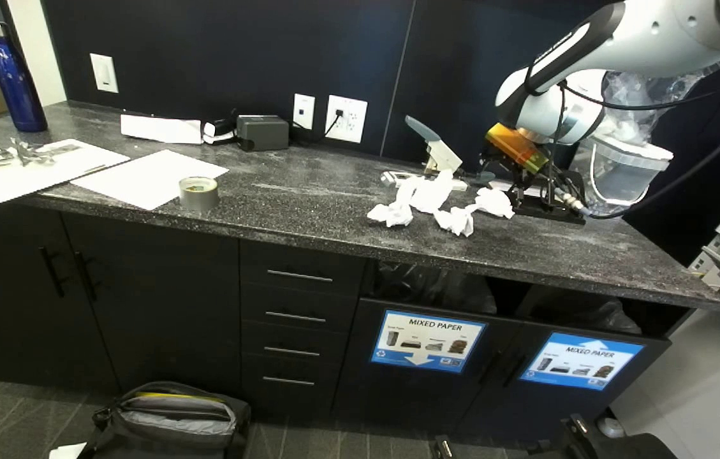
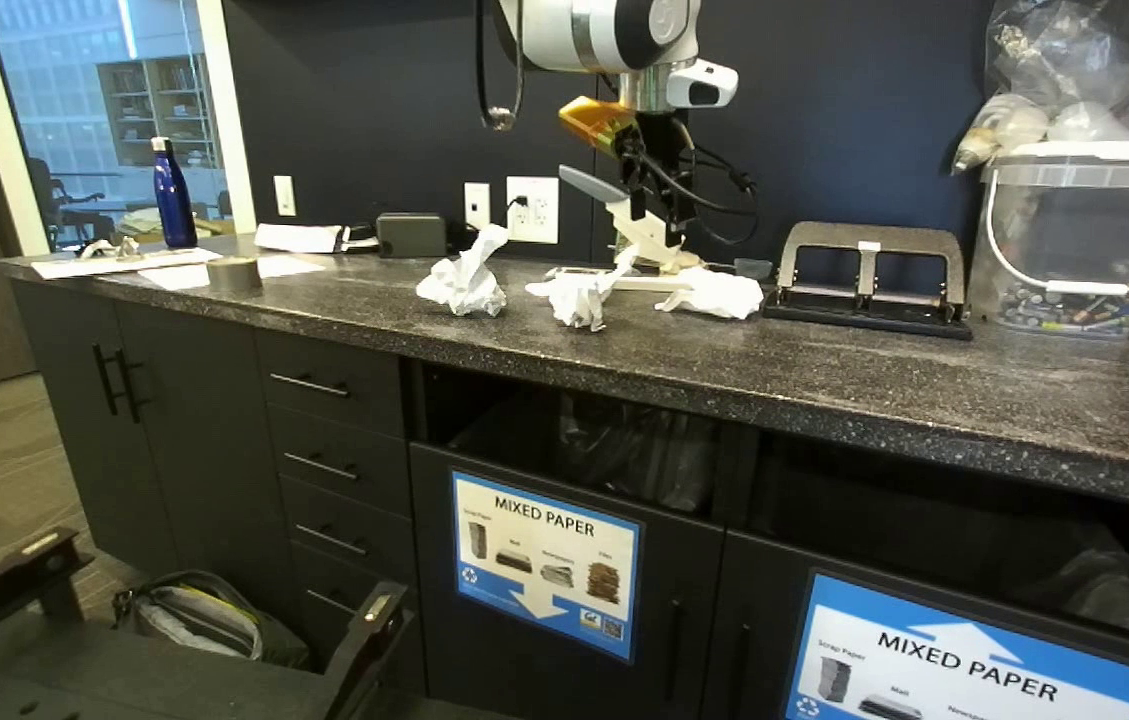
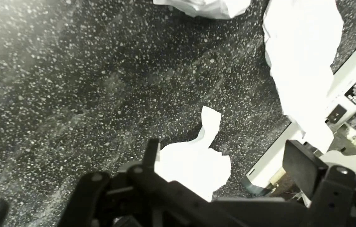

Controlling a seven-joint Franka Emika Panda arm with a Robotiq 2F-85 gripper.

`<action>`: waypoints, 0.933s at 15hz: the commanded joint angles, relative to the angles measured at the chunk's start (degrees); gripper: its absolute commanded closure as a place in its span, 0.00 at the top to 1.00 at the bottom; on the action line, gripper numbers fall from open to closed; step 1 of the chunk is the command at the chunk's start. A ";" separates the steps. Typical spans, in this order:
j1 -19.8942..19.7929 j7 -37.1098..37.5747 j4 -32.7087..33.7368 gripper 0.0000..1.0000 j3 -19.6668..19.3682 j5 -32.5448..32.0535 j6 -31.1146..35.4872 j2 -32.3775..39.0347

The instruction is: Put the papers on the countertop in the trash cans

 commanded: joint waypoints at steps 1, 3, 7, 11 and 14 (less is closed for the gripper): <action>0.12 5.37 14.25 1.00 -3.26 0.25 -7.39 8.94; -0.65 7.37 19.90 1.00 -4.09 -0.12 -10.20 12.77; -4.48 6.02 30.37 1.00 -1.26 1.86 -15.36 19.06; -6.93 5.47 39.64 1.00 0.49 2.34 -16.41 25.33; -8.19 5.92 45.48 1.00 0.90 1.33 -19.89 29.65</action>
